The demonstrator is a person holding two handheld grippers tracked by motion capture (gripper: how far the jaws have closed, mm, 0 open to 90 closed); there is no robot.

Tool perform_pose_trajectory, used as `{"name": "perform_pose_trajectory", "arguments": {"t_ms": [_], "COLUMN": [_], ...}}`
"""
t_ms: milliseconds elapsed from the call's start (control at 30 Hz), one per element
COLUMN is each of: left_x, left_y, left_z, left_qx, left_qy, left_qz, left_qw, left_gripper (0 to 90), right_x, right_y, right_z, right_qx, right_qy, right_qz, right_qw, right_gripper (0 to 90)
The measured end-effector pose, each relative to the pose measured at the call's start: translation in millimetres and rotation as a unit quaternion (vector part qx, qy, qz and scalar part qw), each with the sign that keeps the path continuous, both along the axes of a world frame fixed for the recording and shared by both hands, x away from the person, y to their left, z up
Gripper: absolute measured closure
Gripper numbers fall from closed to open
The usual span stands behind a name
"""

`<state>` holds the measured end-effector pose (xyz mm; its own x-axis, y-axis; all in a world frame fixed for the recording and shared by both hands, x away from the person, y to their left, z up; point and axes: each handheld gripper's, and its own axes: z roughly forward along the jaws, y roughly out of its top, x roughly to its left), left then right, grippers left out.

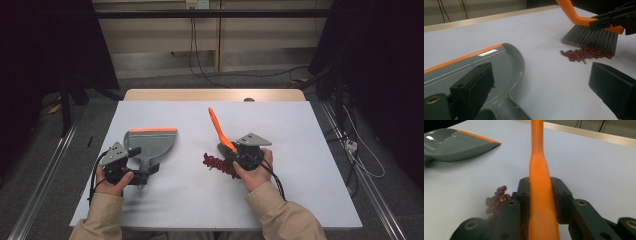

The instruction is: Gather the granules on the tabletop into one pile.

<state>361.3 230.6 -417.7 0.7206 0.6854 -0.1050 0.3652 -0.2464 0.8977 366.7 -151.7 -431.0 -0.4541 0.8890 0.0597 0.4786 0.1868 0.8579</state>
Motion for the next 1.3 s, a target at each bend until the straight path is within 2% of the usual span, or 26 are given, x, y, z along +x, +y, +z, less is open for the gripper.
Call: {"name": "perform_pose_trajectory", "arguments": {"t_ms": [233, 400, 767, 833, 967, 1067, 1133, 1300], "left_x": [0.4, 0.4, 0.0, 0.1, 0.3, 0.5, 0.6, 0.4], "left_y": [0.7, 0.8, 0.0, 0.0, -0.5, -1.1, -1.3, -0.3], "left_z": [-0.1, 0.0, -0.3, -0.3, -0.6, -1.0, -1.1, -0.8], "left_qx": [0.000, 0.001, 0.000, 0.000, -0.003, -0.003, -0.002, -0.002], "left_qy": [0.000, -0.001, 0.001, 0.001, 0.002, 0.003, 0.003, 0.002], "left_qz": [0.001, 0.001, 0.001, 0.001, 0.003, 0.003, 0.003, 0.002], "left_qw": [1.0000, 1.0000, 1.0000, 1.0000, 1.0000, 1.0000, 1.0000, 1.0000], "left_gripper": [5.6, 5.7, 5.7, 5.6, 5.7, 5.7, 5.6, 5.7], "right_x": [3.3, 4.8, 2.1, 1.9, 4.1, 5.5, 6.0, 9.7], "right_y": [1.8, -1.3, -21.5, -24.5, -25.6, -15.7, -3.1, 31.7], "right_z": [-0.5, 0.5, 11.8, 13.4, 18.8, 21.8, 22.9, 21.1], "right_qx": [0.007, 0.029, 0.052, 0.060, 0.090, 0.115, 0.119, 0.149], "right_qy": [0.000, 0.003, -0.004, -0.005, -0.006, -0.003, -0.001, 0.012], "right_qz": [0.004, 0.009, 0.004, -0.001, -0.003, 0.003, 0.011, 0.033], "right_qw": [1.0000, 0.9995, 0.9986, 0.9982, 0.9959, 0.9934, 0.9928, 0.9882], "right_gripper": [71.4, 71.4, 71.3, 71.3, 71.3, 71.3, 71.3, 71.3]}}
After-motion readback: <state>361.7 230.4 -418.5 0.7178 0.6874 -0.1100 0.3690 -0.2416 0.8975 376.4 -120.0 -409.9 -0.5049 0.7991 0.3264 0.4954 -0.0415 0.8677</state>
